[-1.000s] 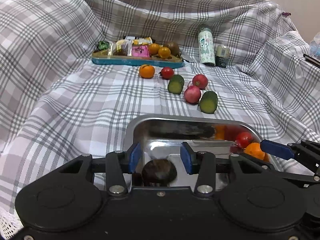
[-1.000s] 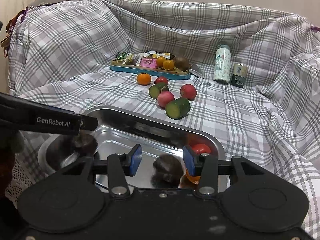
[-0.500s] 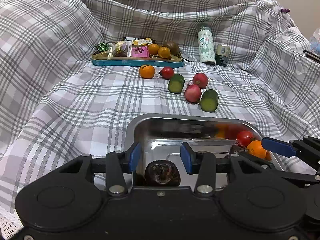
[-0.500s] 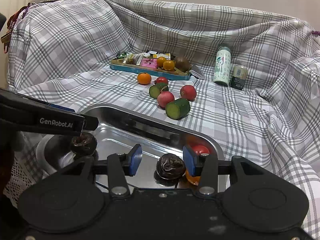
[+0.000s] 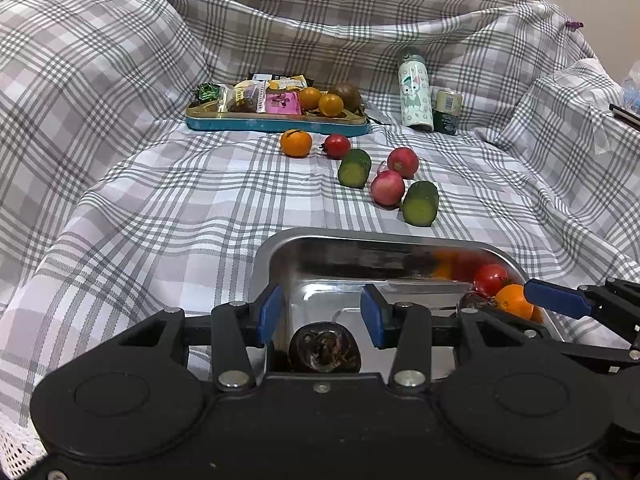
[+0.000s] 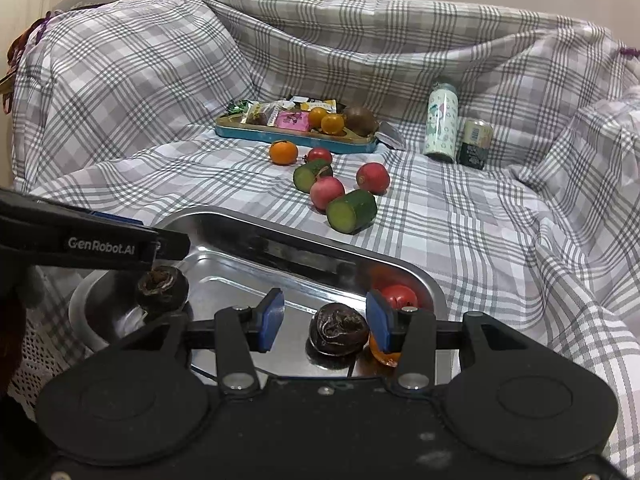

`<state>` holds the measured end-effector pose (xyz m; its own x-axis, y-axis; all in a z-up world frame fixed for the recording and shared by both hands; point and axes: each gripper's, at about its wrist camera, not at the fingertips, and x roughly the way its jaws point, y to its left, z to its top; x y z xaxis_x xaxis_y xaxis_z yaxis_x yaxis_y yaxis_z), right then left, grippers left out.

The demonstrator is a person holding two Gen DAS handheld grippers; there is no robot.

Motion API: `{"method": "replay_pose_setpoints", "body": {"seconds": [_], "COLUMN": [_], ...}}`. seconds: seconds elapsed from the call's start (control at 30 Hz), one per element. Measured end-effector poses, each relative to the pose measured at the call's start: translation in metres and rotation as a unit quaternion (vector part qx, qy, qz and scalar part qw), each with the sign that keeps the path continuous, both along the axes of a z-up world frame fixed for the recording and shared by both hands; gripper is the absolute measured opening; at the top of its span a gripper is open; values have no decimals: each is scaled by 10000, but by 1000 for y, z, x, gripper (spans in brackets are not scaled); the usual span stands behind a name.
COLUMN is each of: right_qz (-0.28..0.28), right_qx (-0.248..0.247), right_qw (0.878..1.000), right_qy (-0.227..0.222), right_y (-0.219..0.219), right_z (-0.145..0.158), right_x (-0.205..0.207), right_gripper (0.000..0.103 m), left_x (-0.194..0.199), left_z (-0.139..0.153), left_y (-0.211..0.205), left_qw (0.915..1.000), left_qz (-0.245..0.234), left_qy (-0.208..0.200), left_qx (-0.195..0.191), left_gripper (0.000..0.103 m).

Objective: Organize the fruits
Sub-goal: 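Reach the right tool to the red radish while the left tool reaches the cucumber piece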

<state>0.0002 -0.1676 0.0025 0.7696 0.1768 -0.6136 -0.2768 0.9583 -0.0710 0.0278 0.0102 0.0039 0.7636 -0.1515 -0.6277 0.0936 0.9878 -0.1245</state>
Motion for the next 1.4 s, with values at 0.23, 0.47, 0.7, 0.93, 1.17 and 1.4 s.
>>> {"method": "replay_pose_setpoints", "body": {"seconds": [0.23,0.47,0.7,0.93,1.17,1.4], "right_qz": [-277,-405,-460,-638,-711,-731], "right_qx": [32,14,99,222,312,496], "right_qw": [9992,9984,9987,9976,9964,9954], "right_qy": [277,406,218,160,347,377], "right_y": [-4,-7,-17,-26,-27,-23], "right_z": [-1,6,24,29,19,11], "right_x": [11,22,47,88,119,138], "right_gripper": [47,47,47,47,48,47], "left_x": [5,9,30,62,90,114], "left_z": [-2,4,19,31,29,24], "left_y": [-1,-3,5,4,-4,-12], "left_qw": [9997,9987,9991,9991,9990,9989], "left_qz": [131,241,277,239,103,-80], "left_qy": [173,259,287,124,114,183], "left_qx": [149,357,170,325,416,420], "left_gripper": [52,52,52,52,52,52]}}
